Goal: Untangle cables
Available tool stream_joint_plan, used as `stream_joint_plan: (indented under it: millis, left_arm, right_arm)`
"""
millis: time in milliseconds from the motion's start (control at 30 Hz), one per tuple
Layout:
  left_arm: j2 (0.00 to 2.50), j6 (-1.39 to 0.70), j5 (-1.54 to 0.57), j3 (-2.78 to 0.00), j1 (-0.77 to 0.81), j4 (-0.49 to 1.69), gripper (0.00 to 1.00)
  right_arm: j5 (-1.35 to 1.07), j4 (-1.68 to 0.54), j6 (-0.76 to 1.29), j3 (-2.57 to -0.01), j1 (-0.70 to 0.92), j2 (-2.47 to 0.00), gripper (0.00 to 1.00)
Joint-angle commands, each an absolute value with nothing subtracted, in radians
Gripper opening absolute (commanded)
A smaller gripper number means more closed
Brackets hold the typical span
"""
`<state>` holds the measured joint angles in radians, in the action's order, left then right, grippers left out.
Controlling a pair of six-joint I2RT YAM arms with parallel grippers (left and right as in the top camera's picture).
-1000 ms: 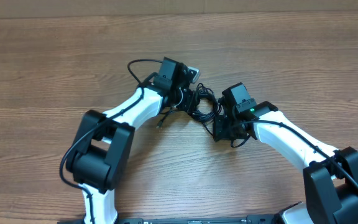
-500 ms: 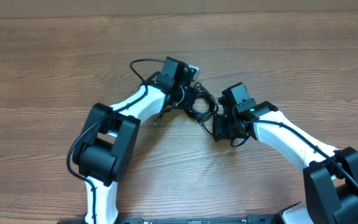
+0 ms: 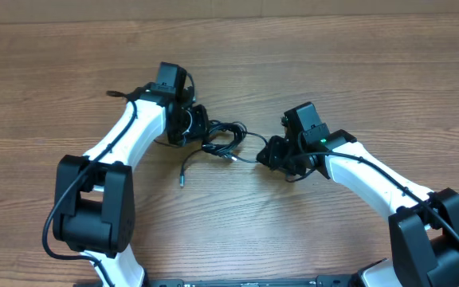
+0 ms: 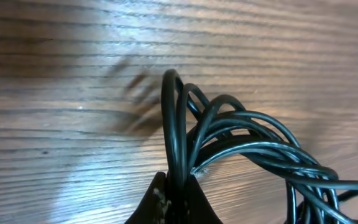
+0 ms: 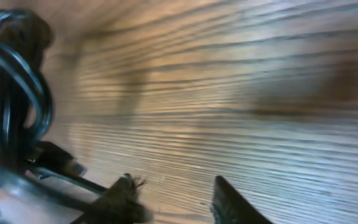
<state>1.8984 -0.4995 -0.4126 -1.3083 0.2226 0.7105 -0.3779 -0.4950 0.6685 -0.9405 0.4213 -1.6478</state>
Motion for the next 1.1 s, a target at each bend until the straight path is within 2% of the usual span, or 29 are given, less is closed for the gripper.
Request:
stream_joint_plan:
  millis: [0,133,267,300,367,400,567,733,1067]
  left_arm:
    - [1.905,-0.585,-0.583,-1.281,0.234,0.67,0.04]
    - [1.914,-0.647,-0.635,-1.264,0.252,0.608,0.04]
    - [1.914,-0.651,-0.747,-1.264,0.256,0.598,0.04]
    - [1.914,-0.651,-0.773,-1.264,0.256,0.598,0.04]
    - [1.914,-0.651,-0.814,-1.264,0.255,0.597,0.04]
    - [1.914,-0.651,-0.817,-1.264,0.255,0.598,0.04]
    - [1.914,-0.589,-0.771,-1.264,0.251,0.586,0.04]
    - [1.914,-0.509,-0.772,-1.264,0.233,0.564,0.04]
    - [1.914,-0.444,-0.78,-1.264,0.158,0.58,0.04]
  right_arm:
    - [-0.449,-0.461,0.762,-0.936,0.427,-1.65,0.4]
    - [-0.401,-0.453,0.929,-0.936,0.427,-1.65,0.42]
    - [-0.257,-0.452,0.977,-0.936,0.427,-1.65,0.42]
    - [-0.21,-0.45,0.978,-0.936,0.427,-1.65,0.36]
    - [-0.132,-0.451,1.003,-0.936,0.427,-1.65,0.09]
    - [-0.11,-0.45,1.003,-0.936,0.427,-1.65,0.04]
    - [-0.01,-0.513,0.981,-0.936,0.42,-1.65,0.04]
    - [0.007,-0.595,0.826,-0.936,0.377,-1.65,0.04]
    - [0.288,-0.853,0.634,-0.937,0.269,-1.65,0.04]
